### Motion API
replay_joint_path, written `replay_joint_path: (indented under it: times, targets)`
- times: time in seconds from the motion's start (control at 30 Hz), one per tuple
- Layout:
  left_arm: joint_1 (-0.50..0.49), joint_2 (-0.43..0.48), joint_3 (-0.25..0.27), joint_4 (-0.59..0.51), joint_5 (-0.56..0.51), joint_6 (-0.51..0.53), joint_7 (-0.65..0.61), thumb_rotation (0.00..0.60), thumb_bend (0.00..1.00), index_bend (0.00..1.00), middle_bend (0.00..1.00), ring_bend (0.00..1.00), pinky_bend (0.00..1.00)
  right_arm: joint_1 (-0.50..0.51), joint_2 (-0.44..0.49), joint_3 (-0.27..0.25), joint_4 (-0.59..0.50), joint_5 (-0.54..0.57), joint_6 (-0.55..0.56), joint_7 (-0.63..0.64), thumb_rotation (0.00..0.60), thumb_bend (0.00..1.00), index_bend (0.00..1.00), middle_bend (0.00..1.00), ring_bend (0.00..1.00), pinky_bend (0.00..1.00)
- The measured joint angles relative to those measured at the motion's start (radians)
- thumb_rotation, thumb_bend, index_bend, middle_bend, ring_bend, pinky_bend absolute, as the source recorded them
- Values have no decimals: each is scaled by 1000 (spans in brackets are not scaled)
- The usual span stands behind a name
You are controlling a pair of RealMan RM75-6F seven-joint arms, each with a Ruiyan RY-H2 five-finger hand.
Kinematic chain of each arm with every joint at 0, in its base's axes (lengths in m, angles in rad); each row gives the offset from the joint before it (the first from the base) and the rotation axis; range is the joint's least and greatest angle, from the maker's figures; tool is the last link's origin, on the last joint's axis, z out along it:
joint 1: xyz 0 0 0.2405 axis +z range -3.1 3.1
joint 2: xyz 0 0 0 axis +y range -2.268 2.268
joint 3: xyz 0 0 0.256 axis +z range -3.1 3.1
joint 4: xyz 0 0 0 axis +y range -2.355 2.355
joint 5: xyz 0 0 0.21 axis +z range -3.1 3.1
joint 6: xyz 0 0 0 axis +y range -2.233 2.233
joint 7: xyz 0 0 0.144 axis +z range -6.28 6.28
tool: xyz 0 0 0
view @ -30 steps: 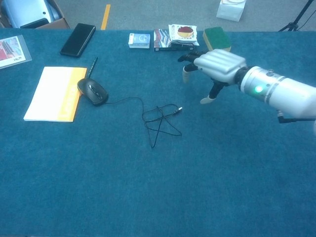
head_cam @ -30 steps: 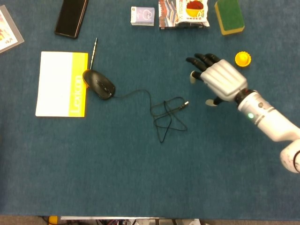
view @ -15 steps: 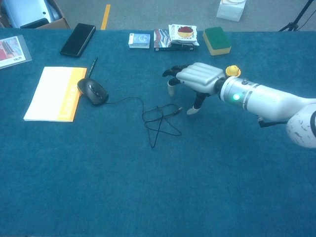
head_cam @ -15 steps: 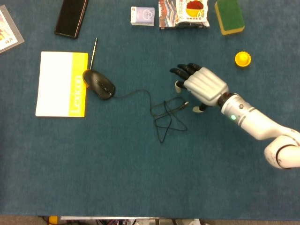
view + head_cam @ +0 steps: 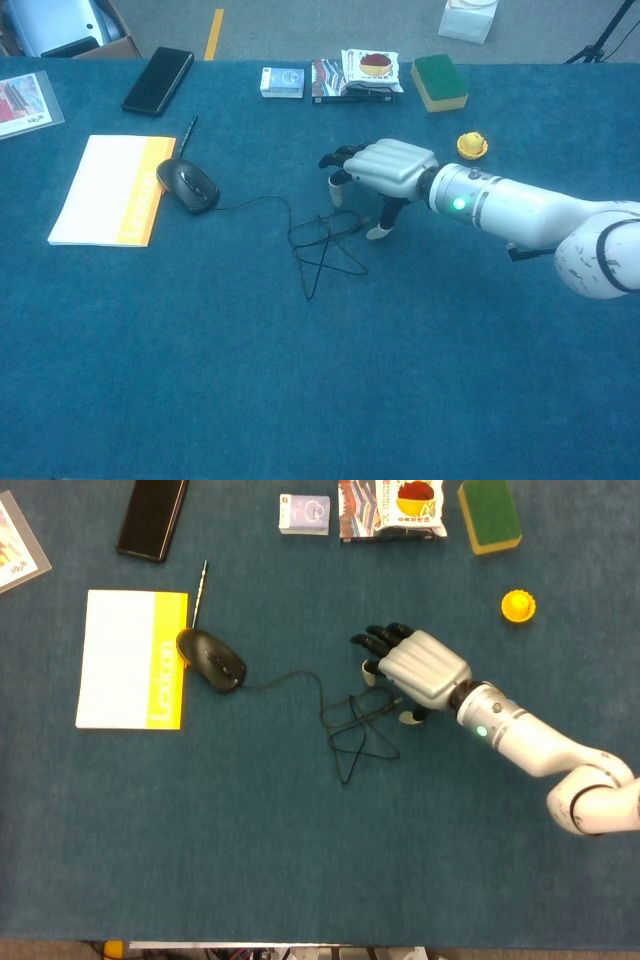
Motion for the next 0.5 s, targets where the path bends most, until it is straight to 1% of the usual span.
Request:
replay_joint_path:
  times: [0.13, 0.3, 0.5]
  targets:
    - [5, 0, 0, 6, 0, 3, -8, 600, 22, 431, 295, 331, 495, 7, -12, -3, 16, -1, -1, 6, 600, 180, 434, 84, 0, 131]
    - [8, 0, -1, 9, 0, 5, -15, 600, 22, 431, 295, 331, 495, 13, -23, -7, 30, 1, 2, 8, 600, 203, 476, 84, 0, 132]
    - [12, -1, -2, 14, -1, 7, -21, 600, 22, 431, 295, 331, 495, 17, -29, -13, 39, 7, 1, 2, 600, 216, 504, 84, 0, 132]
